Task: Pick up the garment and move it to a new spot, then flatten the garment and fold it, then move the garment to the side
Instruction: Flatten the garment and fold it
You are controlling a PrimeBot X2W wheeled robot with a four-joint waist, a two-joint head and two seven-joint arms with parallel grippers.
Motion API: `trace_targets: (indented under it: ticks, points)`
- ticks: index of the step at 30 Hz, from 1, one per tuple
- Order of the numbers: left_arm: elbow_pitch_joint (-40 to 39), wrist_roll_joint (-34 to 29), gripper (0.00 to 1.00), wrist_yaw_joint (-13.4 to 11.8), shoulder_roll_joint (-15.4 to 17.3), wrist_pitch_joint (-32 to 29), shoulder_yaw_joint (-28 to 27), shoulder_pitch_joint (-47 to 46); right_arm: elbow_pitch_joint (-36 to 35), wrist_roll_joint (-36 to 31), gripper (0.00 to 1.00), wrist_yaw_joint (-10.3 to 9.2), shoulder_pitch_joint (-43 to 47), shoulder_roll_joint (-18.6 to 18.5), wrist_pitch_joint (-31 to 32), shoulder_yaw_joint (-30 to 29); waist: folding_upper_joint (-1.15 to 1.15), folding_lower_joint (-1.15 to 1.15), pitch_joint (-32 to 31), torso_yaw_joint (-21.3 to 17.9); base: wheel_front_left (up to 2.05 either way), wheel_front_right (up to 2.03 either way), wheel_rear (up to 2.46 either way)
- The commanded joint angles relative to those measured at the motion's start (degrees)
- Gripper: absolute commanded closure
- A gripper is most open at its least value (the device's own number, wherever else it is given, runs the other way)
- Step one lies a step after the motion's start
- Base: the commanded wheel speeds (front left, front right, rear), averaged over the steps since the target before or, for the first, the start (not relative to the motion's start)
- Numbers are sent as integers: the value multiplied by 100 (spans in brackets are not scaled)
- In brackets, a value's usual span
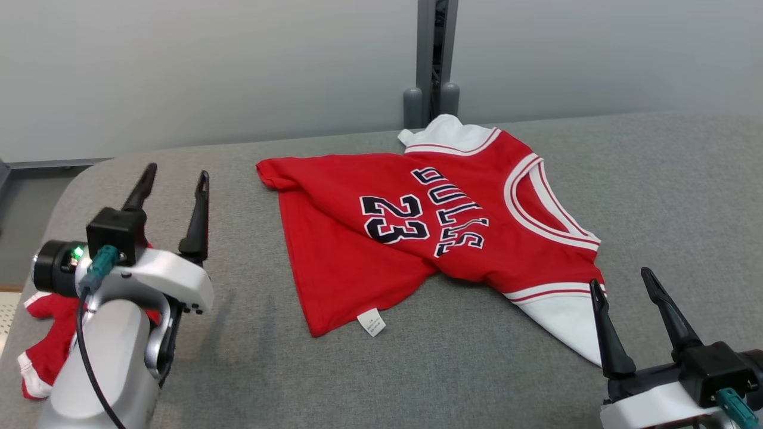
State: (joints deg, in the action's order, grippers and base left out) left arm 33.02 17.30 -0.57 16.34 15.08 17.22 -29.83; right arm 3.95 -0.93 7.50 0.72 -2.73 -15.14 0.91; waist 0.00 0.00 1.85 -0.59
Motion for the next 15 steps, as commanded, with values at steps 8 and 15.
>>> trace_targets:
  ticks: [8, 15]
  points:
    - [-1691, -544, 0, -174, -724, 6, -827, 1649, 15, -7, 0, -2, 233, -32, -5, -218, 0, 0, -297, 426, 0, 0, 0]
    - [-2121, -787, 0, -132, -1119, 6, -1336, 2594, 94, 47, 0, -2, 261, -34, -5, -219, 0, 0, -385, 428, 0, 0, 0]
